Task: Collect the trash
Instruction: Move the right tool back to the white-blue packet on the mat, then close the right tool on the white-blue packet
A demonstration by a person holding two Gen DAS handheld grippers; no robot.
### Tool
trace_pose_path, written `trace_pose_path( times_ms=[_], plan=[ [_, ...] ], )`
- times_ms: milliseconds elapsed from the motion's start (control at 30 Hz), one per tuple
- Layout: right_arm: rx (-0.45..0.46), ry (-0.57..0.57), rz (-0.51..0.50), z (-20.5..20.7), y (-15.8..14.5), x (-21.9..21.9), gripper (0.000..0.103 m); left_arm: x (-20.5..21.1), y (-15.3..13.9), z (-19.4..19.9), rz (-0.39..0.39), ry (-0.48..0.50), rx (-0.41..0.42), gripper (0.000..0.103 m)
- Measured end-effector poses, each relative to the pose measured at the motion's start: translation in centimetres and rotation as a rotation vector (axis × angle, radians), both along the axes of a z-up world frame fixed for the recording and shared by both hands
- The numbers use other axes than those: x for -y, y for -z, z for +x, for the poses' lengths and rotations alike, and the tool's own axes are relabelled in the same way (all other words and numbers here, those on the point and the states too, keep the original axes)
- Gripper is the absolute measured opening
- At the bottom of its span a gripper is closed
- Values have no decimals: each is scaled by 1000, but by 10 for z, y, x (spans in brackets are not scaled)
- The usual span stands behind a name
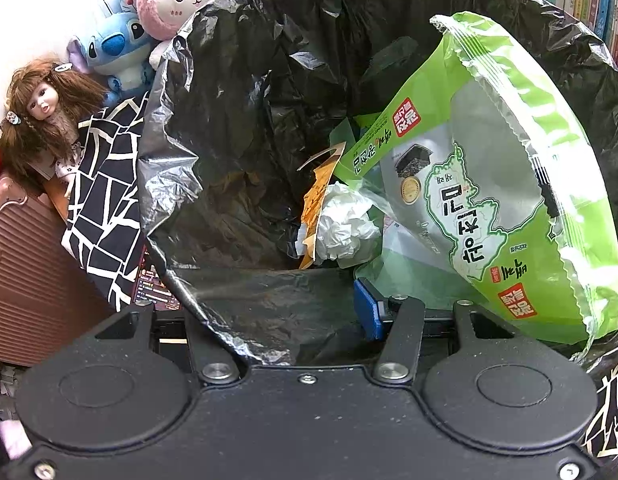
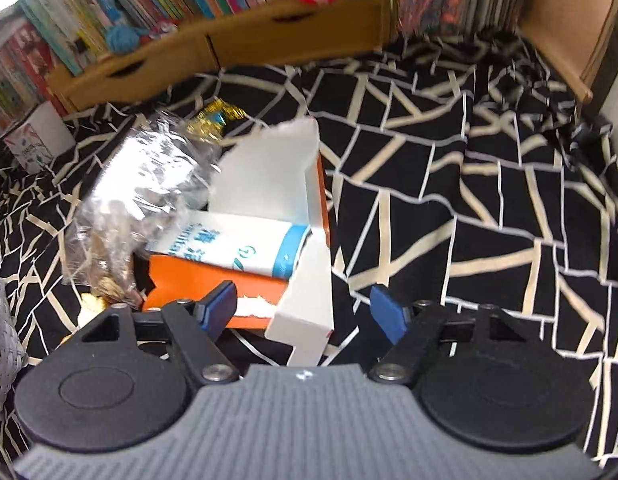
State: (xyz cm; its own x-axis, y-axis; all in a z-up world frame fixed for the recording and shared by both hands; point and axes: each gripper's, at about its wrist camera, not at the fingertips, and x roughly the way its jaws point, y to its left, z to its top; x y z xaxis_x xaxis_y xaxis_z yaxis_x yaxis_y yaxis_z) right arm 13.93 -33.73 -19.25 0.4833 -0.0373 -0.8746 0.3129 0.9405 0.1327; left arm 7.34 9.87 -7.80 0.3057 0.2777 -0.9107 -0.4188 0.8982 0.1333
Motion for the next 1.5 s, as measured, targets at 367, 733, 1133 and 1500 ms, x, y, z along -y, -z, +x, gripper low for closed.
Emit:
trace_pose_path(
  times_ms=[367,733,1133,1500],
  plan=[
    [20,-6,8,-13,-10,2,11,1,0,0,4,0,-1,51],
    [16,-124,64,-59,-37,-7,8,-2,-2,0,-2,2,2,51],
    [-44,-529,28,-72,-42,-70,66,-2,-1,0,-2,3,3,51],
    [-134,-521,-61,-12,-4,-59,78,-2,-1,1,1,3,3,51]
  ],
)
